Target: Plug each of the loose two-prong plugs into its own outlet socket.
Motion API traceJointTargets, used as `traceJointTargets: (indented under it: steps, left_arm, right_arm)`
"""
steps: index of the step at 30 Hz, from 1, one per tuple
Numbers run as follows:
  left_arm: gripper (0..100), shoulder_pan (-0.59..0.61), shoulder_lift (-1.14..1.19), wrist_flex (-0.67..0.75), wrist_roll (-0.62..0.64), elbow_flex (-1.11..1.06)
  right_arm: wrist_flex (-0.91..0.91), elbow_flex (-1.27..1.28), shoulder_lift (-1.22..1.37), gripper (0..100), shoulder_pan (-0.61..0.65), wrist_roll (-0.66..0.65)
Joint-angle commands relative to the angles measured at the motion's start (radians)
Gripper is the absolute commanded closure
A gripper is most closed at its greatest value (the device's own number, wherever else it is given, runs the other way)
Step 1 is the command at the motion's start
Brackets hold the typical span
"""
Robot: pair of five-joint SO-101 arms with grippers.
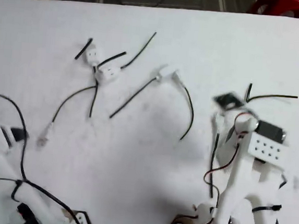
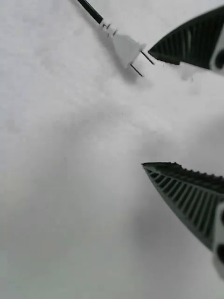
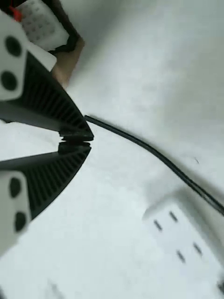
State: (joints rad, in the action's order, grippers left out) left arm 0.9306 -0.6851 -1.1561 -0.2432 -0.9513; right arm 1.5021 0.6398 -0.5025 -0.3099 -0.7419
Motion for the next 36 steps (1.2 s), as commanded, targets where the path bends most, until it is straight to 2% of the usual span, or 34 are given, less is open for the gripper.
traceJointTargets:
  steps: [1,6,8,12,17,21,24,31,36]
  left_arm:
    - [67,0.015,-0.044,0.084,0.0,-0.104]
    - [67,0.015,-0.044,0.1,0.0,-0.12]
    - [67,0.015,-0.044,0.1,0.002,-0.12]
    - [67,0.015,-0.044,0.1,0.002,-0.121]
    - [67,0.015,-0.047,0.141,0.002,-0.155]
    - [67,0.015,-0.048,0.178,0.002,-0.178]
    - [67,0.015,-0.048,0.178,0.002,-0.178]
    - [67,0.015,-0.048,0.178,0.002,-0.178]
    - [67,0.015,-0.048,0.178,0.002,-0.178]
  right_arm:
    - [0.012,-0.158,0.002,94.9,0.01,0.123]
    - [-0.007,-0.242,0.002,78.9,0.019,0.221]
    - [-0.033,-0.236,0.004,76.3,0.042,0.224]
    - [-0.102,-0.164,0.005,76.2,0.131,0.227]
    - [-0.303,-0.057,0.084,76.2,0.199,0.25]
    - [-0.501,-0.057,0.242,76.2,0.17,0.483]
    - [-0.638,-0.057,0.343,76.2,0.14,0.595]
    - [-0.803,-0.057,0.478,76.2,0.054,0.7]
    - [-0.885,-0.081,0.573,76.2,0.047,0.71]
